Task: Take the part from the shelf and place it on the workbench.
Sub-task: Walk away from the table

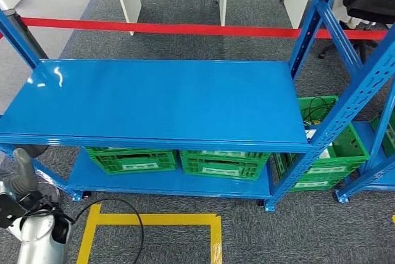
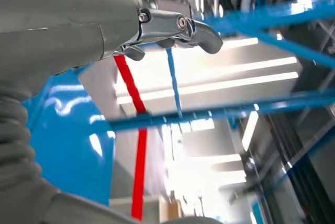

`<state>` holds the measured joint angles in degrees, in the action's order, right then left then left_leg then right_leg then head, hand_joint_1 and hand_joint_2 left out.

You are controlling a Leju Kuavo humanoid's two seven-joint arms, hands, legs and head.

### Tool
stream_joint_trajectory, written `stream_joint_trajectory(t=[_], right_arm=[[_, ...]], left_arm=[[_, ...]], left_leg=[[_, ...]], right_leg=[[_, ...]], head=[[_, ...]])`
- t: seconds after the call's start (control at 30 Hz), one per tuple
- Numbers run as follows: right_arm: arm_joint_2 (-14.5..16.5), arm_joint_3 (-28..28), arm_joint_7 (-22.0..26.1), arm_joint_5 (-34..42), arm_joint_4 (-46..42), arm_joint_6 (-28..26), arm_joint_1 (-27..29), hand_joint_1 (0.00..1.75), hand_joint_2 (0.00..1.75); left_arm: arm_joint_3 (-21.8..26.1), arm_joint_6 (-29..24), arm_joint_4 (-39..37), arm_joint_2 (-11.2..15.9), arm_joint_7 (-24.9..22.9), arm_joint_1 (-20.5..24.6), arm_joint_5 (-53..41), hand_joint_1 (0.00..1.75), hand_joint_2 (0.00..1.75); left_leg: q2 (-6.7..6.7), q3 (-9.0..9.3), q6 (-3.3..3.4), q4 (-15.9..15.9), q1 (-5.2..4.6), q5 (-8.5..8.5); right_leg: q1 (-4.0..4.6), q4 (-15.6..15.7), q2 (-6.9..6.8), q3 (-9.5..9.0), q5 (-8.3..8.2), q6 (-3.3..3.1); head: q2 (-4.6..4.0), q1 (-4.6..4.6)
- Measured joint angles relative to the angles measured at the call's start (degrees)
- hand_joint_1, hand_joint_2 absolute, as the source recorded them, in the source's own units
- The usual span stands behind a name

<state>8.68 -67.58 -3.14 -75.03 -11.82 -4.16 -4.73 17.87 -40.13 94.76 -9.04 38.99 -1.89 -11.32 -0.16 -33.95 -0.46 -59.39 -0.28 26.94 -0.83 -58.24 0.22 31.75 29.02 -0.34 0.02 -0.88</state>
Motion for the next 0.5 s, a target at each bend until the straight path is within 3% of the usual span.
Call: stream_joint_trajectory(t=[0.03, 0.13, 0.17, 0.2, 0.23, 0.3, 0.33, 0.37, 0.5], right_arm=[[0.0, 0.1, 0.0, -0.1, 0.0, 0.0, 0.0, 0.00, 1.75], [0.0, 0.3, 0.0, -0.1, 0.0, -0.1, 0.0, 0.00, 1.75], [0.0, 0.3, 0.0, -0.1, 0.0, -0.1, 0.0, 0.00, 1.75], [0.0, 0.3, 0.0, -0.1, 0.0, -0.1, 0.0, 0.00, 1.75], [0.0, 0.4, 0.0, -0.1, 0.0, -0.1, 0.0, 0.00, 1.75], [0.0, 0.4, 0.0, -0.2, 0.0, -0.1, -0.1, 0.00, 1.75], [0.0, 0.4, 0.0, -0.2, 0.0, -0.1, -0.1, 0.00, 1.75], [0.0, 0.5, 0.0, -0.2, 0.0, -0.1, -0.2, 0.00, 1.75], [0.0, 0.7, 0.0, -0.6, 0.0, -0.2, -0.1, 0.00, 1.75]], left_arm=[[1.4, 0.0, -0.4, 0.2, 0.0, 0.1, 0.3, 0.00, 1.75], [5.0, 0.0, -1.8, 0.8, 0.0, 0.1, 0.9, 0.00, 1.75], [5.7, 0.0, -2.2, 0.9, 0.0, 0.0, 1.0, 0.00, 1.75], [6.3, 0.0, -2.5, 0.9, 0.0, 0.0, 0.9, 0.00, 1.75], [6.9, 0.0, -2.7, 1.0, 0.0, 0.0, 0.7, 0.00, 1.75], [8.2, 0.0, -3.2, 1.0, 0.0, 0.3, 0.1, 0.00, 1.75], [9.0, 0.0, -3.7, 1.0, 0.0, 0.5, -0.2, 0.00, 1.75], [10.0, 0.0, -4.2, 1.1, 0.0, 0.7, -0.4, 0.00, 1.75], [14.6, 0.0, -8.3, 1.8, 0.0, 1.5, -0.8, 0.00, 1.75]], left_leg=[[-0.01, -0.71, -0.34, -1.8, 0.10, 1.28], [-0.01, -4.87, -1.11, -11.7, 0.54, 6.26], [-0.01, -5.82, -1.22, -14.0, 0.62, 6.90], [0.00, -5.78, -1.22, -14.1, 0.67, 6.32], [0.00, -4.72, -1.14, -12.1, 0.70, 4.75], [0.00, -0.94, -0.75, -4.4, 0.64, 1.05], [0.00, 0.57, -0.50, -1.3, 0.55, 0.11], [0.00, 1.38, -0.27, 0.6, 0.43, -0.16], [0.03, 1.60, 1.03, 1.7, 0.46, -0.20]], right_leg=[[-0.14, 0.1, -0.03, -0.02, -0.14, -0.27], [-0.09, 0.1, -0.06, 0.11, -0.19, -0.56], [-0.08, 0.1, -0.06, 0.15, -0.19, -0.56], [-0.08, 0.1, -0.07, 0.14, -0.19, -0.56], [-0.08, 0.1, -0.07, 0.09, -0.19, -0.55], [0.02, 0.0, -0.06, 0.00, -0.11, -0.38], [0.10, 0.0, -0.03, 0.06, -0.10, -0.17], [0.17, -0.1, 0.00, 0.18, -0.11, 0.10], [0.11, -0.8, -0.04, 0.86, 0.58, 1.36]], head=[[0.00, -0.16], [0.00, -0.49], [0.00, -0.49], [0.00, -0.51], [0.00, -0.50], [0.00, -0.50], [0.00, -0.48], [0.00, -0.47], [0.00, -0.37]])
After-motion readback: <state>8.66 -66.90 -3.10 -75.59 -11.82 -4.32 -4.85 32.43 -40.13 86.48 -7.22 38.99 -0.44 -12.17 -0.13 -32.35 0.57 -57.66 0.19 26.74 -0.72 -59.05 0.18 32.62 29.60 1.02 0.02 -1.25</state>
